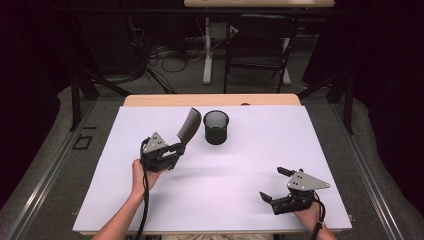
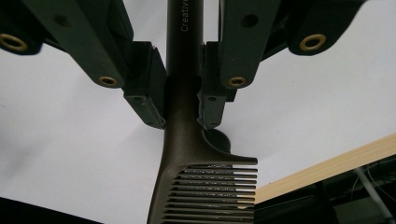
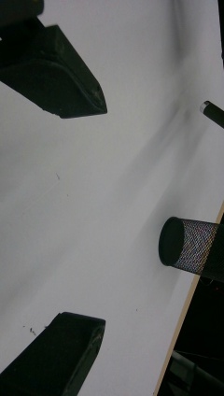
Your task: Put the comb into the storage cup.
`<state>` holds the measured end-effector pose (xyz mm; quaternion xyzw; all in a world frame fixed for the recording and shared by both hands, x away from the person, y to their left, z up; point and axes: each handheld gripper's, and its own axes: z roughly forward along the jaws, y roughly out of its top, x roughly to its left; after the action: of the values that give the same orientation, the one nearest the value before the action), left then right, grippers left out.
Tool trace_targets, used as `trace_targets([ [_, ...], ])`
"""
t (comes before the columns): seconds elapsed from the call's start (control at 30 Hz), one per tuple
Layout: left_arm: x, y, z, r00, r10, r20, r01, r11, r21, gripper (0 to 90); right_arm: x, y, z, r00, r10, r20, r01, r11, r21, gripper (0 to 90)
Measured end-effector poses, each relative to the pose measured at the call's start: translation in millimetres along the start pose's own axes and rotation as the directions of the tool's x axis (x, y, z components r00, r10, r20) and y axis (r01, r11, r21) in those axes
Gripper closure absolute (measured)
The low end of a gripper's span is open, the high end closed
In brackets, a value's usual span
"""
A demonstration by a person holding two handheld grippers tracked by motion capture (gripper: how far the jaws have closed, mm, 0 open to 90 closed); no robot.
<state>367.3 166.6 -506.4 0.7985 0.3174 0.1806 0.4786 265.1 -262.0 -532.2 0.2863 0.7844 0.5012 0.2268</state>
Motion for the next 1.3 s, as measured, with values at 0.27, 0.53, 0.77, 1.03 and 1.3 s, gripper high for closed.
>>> trace_targets([
  [0.27,1.8,4.0,5.5,1.0,0.002,0.003,-0.002,1.0,-0.01,72.7,-0.4,0.0,-0.8,1.0,-0.003,0.001,0.003,1.0,0.0,0.0],
  [0.53,1.1,9.4,8.7,0.9999,0.008,0.008,-0.008,0.9997,-0.025,72.6,-0.5,-0.1,-0.4,1.0,-0.004,-0.001,0.004,1.0,0.002,0.0],
  [0.77,1.7,12.9,10.2,1.0,0.008,0.006,-0.008,0.9994,-0.035,72.7,-0.5,-0.3,-0.4,1.0,-0.003,-0.001,0.003,1.0,0.003,0.0],
  [1.03,2.0,16.1,11.9,0.9999,0.01,0.005,-0.01,0.9993,-0.037,72.7,-0.8,-0.5,-0.3,1.0,0.002,0.0,-0.002,1.0,0.005,0.0],
  [1.3,4.1,18.7,12.5,1.0,0.007,0.006,-0.007,0.9991,-0.043,72.7,-1.1,-0.7,-0.4,1.0,0.004,0.002,-0.004,1.0,0.005,0.0],
])
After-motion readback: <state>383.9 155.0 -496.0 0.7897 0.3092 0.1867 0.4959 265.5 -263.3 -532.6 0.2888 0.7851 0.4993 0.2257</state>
